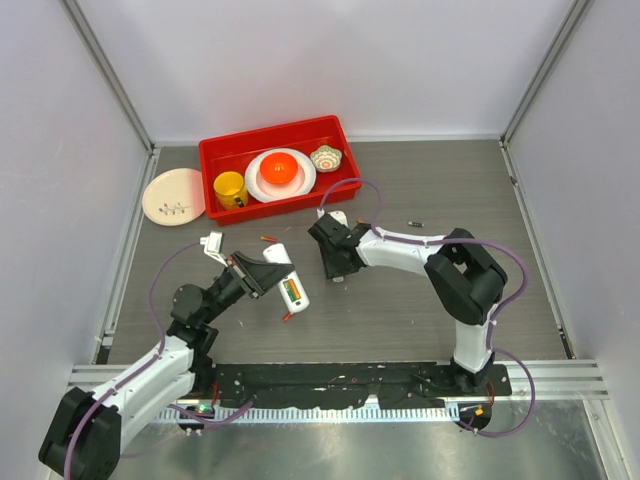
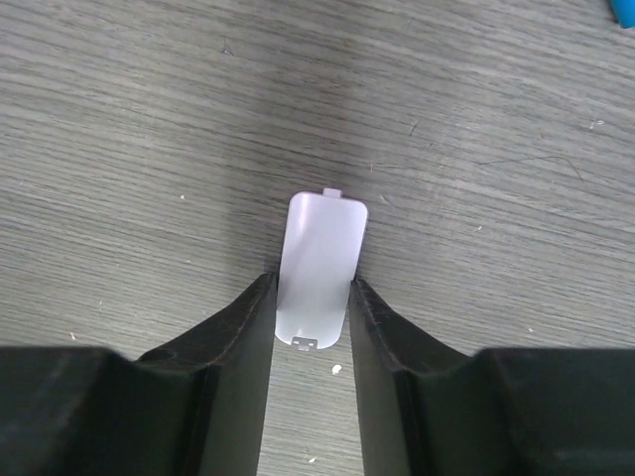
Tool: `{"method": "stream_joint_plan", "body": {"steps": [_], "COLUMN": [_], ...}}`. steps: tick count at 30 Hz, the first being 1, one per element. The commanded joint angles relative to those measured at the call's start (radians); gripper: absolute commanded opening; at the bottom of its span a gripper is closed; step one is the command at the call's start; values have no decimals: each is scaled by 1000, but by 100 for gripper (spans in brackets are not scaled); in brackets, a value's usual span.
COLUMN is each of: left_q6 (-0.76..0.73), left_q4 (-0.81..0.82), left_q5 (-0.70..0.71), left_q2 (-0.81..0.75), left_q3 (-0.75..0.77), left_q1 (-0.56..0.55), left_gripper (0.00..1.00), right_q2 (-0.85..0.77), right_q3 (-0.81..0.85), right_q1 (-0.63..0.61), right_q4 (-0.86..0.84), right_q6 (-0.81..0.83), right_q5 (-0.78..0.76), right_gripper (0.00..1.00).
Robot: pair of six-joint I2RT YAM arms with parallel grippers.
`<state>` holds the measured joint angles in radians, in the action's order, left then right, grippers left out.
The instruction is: Load the batteries into the remote control
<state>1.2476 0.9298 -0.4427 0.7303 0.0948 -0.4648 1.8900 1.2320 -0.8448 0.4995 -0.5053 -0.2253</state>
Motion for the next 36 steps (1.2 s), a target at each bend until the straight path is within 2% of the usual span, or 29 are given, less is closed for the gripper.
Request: {"method": "stream_joint_plan", "body": {"steps": [1, 8, 12, 13, 17, 25, 30, 36], "left_q6": [-5, -7, -7, -7, -4, -4, -7, -10], "left_q4": [52, 52, 78, 86, 135, 152, 152, 152], "left_q5": [-8, -5, -2, 1, 4, 24, 29, 27], "left_q2": [-12, 18, 69, 79, 148, 164, 164, 166], "left_q3": [13, 28, 51, 55, 68, 66, 59, 60], "left_q1": [0, 0, -8, -9, -31, -54, -52, -54], "left_gripper": [0, 0, 0, 0, 0, 0, 0, 0], "right_q2": [18, -54, -111, -120, -140, -126, -118, -88], "right_q3": [-35, -117, -138, -141, -157, -151, -151, -146], "right_q1": [0, 35, 39, 41, 41, 41, 39, 33], "right_q4": [25, -13, -3, 2, 7, 19, 33, 59], "right_q6": [5, -25, -18, -15, 2, 17, 19, 25], "right_q5": [58, 126, 149, 150, 146, 149, 141, 115], "right_gripper": [36, 20, 17, 17, 38, 54, 54, 48]}}
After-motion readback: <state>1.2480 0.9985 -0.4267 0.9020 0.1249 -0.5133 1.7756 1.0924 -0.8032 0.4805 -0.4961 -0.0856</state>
